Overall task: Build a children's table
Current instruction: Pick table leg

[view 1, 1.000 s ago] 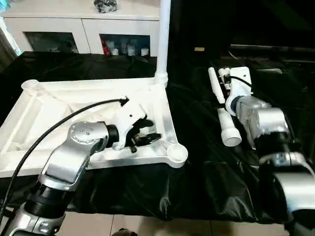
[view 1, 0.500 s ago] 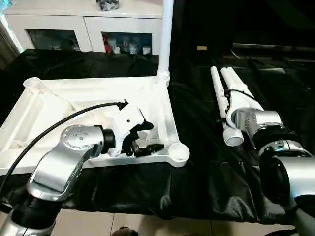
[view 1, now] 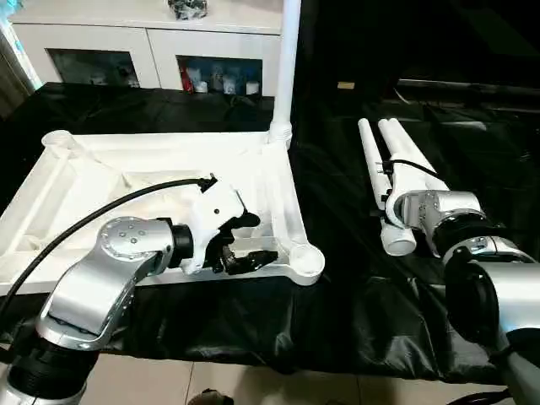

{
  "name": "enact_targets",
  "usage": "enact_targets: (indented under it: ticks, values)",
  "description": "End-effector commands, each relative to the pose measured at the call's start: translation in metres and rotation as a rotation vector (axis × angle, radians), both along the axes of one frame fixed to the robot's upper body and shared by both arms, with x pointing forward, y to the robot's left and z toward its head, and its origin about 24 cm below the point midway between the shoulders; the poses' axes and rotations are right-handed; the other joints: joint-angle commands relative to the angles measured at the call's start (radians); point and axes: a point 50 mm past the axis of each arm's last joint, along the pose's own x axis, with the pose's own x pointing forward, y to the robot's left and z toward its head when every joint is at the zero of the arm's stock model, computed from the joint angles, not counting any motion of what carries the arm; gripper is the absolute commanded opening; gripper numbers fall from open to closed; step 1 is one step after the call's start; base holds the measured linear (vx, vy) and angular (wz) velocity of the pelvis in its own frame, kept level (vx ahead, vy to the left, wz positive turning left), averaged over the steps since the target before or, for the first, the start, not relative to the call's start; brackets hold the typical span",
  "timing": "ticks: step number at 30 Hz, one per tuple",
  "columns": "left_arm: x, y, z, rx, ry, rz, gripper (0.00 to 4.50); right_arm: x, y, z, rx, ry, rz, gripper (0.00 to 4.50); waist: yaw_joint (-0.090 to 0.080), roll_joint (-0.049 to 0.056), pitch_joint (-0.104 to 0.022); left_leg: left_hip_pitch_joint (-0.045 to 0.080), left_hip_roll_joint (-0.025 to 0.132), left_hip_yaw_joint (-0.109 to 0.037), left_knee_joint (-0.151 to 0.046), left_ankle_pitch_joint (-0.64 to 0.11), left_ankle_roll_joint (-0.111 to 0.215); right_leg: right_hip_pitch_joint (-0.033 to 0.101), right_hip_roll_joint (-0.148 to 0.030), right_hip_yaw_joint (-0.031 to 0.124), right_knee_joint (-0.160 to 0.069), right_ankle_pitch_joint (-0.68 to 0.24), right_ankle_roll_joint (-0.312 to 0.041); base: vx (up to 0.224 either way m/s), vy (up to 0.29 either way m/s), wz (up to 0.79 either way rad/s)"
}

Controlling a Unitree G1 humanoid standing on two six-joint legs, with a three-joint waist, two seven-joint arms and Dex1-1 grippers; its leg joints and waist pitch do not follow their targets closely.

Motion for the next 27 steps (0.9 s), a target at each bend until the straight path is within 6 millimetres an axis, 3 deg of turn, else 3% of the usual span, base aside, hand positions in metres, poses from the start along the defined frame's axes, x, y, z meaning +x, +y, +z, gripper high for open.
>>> enact_targets:
  ticks: [1,12,17,18,20,21,23,24,25,27]
  values:
    - [-0.002,-0.002,0.001,0.007,-0.003,-0.007,3.63,0.000,-0.001,0.002,0.029,0.006,-0.013,3.45,0.000,-0.005,-0.069,0.029,0.079,-0.038,-0.072,-0.213,-0.039,0.038,-0.082,0.054,-0.069,-0.211,-0.235,0.000,0.000,0.00]
    - [0.008,-0.006,0.001,-0.012,-0.053,0.034,3.63,-0.003,-0.004,-0.005,0.040,0.012,-0.039,2.45,-0.002,-0.015,-0.071,0.029,0.079,-0.037,-0.070,-0.206,-0.040,0.038,-0.082,0.055,-0.068,-0.211,-0.230,0.000,0.000,0.00]
    - [0.022,-0.013,0.004,-0.043,-0.098,0.089,3.63,-0.004,-0.005,-0.006,0.087,-0.007,-0.030,2.06,0.000,-0.008,-0.071,0.030,0.079,-0.038,-0.071,-0.214,-0.043,0.039,-0.082,0.054,-0.069,-0.193,-0.230,0.000,0.000,0.00]
    - [0.027,-0.018,0.006,-0.077,-0.107,0.118,3.63,-0.005,-0.006,-0.008,0.113,-0.005,-0.027,1.94,0.000,-0.002,-0.073,0.029,0.079,-0.039,-0.070,-0.207,-0.042,0.041,-0.081,0.054,-0.066,-0.173,-0.236,0.000,0.000,0.00]
    - [0.036,-0.027,0.009,-0.149,-0.115,0.176,3.63,-0.006,-0.007,-0.009,0.151,-0.017,-0.020,1.90,0.000,-0.006,-0.074,0.030,0.079,-0.037,-0.069,-0.202,-0.040,0.041,-0.081,0.054,-0.066,-0.152,-0.244,0.000,0.000,0.00]
    - [0.041,-0.031,0.011,-0.189,-0.112,0.205,3.63,-0.007,-0.007,-0.010,0.181,-0.015,-0.021,1.90,0.005,0.003,-0.073,0.031,0.077,-0.036,-0.066,-0.206,-0.040,0.042,-0.080,0.054,-0.069,-0.138,-0.250,0.000,0.000,0.00]
    - [0.049,-0.040,0.012,-0.268,-0.092,0.276,3.63,-0.007,-0.008,-0.010,0.227,-0.038,-0.009,1.86,0.004,-0.005,-0.075,0.026,0.079,-0.039,-0.068,-0.201,-0.031,0.051,-0.083,0.053,-0.068,-0.117,-0.262,0.000,0.000,0.00]
    - [0.053,-0.043,0.012,-0.310,-0.065,0.310,3.63,-0.007,-0.009,-0.010,0.256,-0.057,-0.004,1.85,0.005,0.004,-0.076,0.026,0.080,-0.041,-0.067,-0.207,-0.028,0.051,-0.084,0.052,-0.068,-0.113,-0.266,0.000,0.000,0.00]
    - [0.055,-0.046,0.013,-0.333,-0.050,0.328,3.63,-0.007,-0.009,-0.009,0.276,-0.069,-0.001,1.85,0.003,-0.001,-0.076,0.026,0.078,-0.039,-0.066,-0.208,-0.022,0.051,-0.083,0.052,-0.070,-0.110,-0.268,0.000,0.000,0.00]
    - [0.063,-0.056,0.014,-0.462,0.051,0.393,3.63,-0.006,-0.008,-0.002,0.418,-0.169,0.051,1.84,0.003,0.004,-0.076,0.024,0.074,-0.037,-0.062,-0.214,0.006,0.057,-0.083,0.051,-0.077,-0.100,-0.275,0.000,0.000,0.00]
